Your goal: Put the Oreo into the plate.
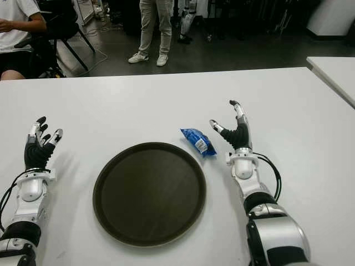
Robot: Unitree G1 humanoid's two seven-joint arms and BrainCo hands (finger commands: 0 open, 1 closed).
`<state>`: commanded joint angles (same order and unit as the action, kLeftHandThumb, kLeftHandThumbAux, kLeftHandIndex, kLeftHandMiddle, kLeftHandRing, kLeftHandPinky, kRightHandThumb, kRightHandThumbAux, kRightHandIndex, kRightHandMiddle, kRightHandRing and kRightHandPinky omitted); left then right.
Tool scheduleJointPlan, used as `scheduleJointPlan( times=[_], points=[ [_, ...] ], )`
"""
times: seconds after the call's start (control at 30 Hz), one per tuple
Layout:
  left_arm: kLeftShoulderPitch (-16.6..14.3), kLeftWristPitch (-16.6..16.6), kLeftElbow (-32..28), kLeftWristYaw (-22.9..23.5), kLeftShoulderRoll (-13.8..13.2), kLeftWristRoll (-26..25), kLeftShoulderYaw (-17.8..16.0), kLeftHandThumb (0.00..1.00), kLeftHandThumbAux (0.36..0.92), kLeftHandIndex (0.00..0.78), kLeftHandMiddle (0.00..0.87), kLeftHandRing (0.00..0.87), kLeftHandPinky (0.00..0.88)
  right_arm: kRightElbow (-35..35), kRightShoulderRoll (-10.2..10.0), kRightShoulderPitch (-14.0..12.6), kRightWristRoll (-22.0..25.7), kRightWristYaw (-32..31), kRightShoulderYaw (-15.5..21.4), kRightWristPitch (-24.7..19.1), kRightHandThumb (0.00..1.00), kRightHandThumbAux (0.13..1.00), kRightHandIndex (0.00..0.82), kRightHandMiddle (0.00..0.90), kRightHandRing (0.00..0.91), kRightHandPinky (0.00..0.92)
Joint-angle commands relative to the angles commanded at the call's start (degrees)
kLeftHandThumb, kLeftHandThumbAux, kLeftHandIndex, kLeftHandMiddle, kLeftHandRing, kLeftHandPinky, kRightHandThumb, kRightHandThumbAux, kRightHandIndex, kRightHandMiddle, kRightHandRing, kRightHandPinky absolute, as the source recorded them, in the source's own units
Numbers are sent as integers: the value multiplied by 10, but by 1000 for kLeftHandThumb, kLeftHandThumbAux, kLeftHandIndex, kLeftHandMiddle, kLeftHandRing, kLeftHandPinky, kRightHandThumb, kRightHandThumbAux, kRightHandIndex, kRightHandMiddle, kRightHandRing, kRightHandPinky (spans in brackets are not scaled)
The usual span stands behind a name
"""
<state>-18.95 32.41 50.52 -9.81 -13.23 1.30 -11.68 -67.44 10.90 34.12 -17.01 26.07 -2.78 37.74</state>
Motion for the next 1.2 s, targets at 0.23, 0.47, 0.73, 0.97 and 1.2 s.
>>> scheduleJointPlan(
  times=[0.23, 0.47, 0.73, 0.97, 1.2],
  points=[
    [1, -6, -3, -4, 2, 5, 4, 237, 601, 6, 14, 0, 0, 81, 21, -18, -66, 71, -31, -46, 255, 689, 14, 87, 125, 200],
    [1, -7, -2, -5, 5, 5, 8, 223, 590, 5, 7, 0, 0, 179, 25, -47, -94, 83, -39, -118, 185, 652, 7, 102, 154, 246],
    [-4, -5, 8, 0, 12, -3, 7, 231, 584, 0, 0, 0, 0, 271, 23, -69, -105, 49, -46, -200, 172, 651, 22, 126, 167, 271],
    [-10, -1, 22, 4, 12, -5, 5, 236, 588, 2, 9, 0, 0, 321, 32, -78, -112, -3, -56, -261, 141, 654, 37, 178, 216, 314],
    [-12, -6, 29, 3, 14, -4, 6, 216, 591, 1, 10, 0, 0, 353, 42, -79, -142, -34, -74, -323, 98, 640, 51, 187, 227, 323]
  ],
)
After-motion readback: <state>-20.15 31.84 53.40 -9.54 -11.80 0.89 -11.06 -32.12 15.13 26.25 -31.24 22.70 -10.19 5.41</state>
